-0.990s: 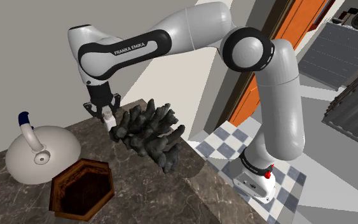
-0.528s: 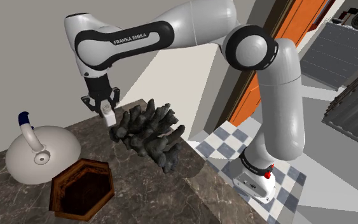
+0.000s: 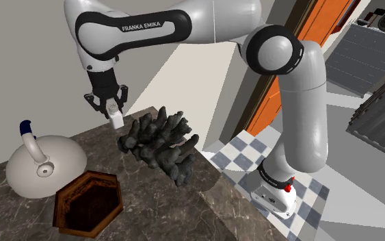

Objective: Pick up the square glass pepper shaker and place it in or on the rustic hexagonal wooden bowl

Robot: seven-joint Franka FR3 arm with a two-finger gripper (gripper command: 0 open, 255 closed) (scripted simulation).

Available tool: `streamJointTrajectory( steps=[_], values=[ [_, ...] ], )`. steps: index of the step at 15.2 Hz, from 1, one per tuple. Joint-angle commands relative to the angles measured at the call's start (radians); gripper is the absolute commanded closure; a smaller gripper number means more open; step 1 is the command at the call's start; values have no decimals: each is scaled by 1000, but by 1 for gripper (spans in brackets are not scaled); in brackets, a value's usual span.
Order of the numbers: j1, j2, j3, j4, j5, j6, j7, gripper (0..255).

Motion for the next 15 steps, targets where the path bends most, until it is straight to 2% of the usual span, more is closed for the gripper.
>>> streamJointTrajectory(
  steps=[1,15],
  values=[
    [3,-2,1,28,1,-30,2,255],
    [28,6,6,233,1,-224,13,255]
  ],
)
